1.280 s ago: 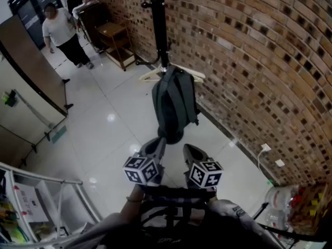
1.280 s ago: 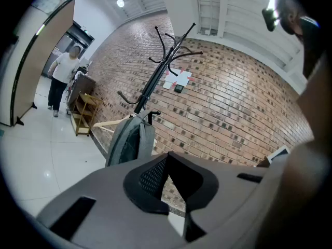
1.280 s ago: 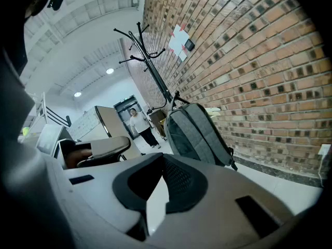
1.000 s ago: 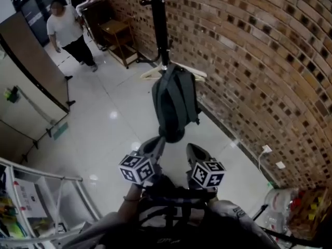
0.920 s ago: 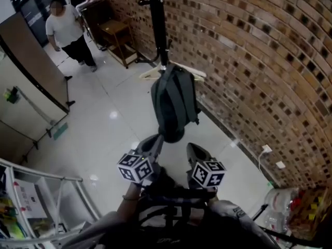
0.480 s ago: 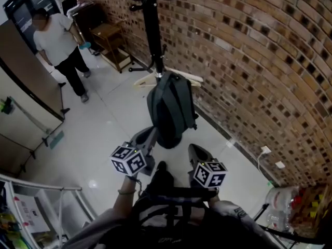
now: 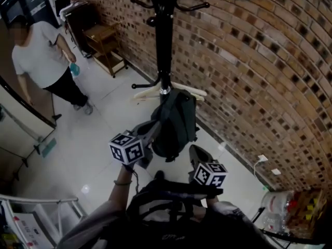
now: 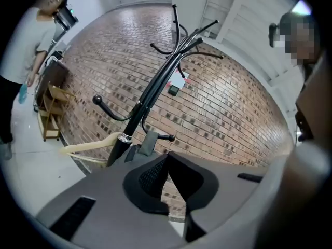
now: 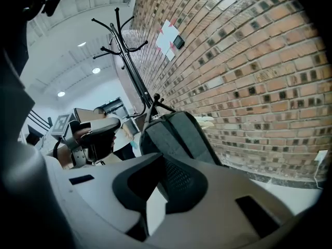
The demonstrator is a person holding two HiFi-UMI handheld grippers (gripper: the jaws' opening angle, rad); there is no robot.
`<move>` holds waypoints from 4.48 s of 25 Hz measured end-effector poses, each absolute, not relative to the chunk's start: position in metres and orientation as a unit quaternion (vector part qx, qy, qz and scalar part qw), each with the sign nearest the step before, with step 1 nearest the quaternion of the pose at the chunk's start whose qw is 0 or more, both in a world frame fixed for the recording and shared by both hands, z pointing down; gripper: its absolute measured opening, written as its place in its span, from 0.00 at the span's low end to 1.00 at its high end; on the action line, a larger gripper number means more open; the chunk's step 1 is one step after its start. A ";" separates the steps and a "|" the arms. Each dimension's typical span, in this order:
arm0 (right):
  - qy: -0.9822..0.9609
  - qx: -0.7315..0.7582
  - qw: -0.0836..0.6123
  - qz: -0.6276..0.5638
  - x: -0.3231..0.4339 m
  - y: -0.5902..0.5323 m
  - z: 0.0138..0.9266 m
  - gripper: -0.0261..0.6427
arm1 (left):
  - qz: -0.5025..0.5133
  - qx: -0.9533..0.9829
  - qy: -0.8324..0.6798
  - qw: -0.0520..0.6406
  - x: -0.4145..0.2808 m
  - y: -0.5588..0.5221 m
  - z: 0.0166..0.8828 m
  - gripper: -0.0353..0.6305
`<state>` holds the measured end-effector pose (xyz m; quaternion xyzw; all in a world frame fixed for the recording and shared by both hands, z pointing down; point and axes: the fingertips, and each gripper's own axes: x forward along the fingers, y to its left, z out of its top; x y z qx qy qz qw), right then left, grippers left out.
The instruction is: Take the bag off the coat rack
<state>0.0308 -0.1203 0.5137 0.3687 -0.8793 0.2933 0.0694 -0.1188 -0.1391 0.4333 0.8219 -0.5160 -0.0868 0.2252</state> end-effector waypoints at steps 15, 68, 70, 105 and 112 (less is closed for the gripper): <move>-0.827 0.464 0.055 0.313 0.020 -0.169 0.517 0.05 | 0.012 0.916 -0.300 0.265 -0.119 -0.222 0.437 0.26; -0.780 0.556 0.089 0.274 0.039 -0.240 0.535 0.05 | 0.000 0.947 -0.059 0.315 -0.048 -0.219 0.393 0.11; -0.776 0.560 0.084 0.278 0.045 -0.241 0.537 0.05 | 0.000 0.949 -0.052 0.310 -0.042 -0.211 0.381 0.11; -0.832 0.475 0.080 0.277 0.069 -0.210 0.509 0.05 | 0.042 0.885 -0.270 0.378 -0.006 -0.165 0.487 0.11; -0.870 0.412 0.097 0.252 0.027 -0.203 0.497 0.05 | 0.025 0.862 -0.327 0.387 -0.020 -0.144 0.498 0.11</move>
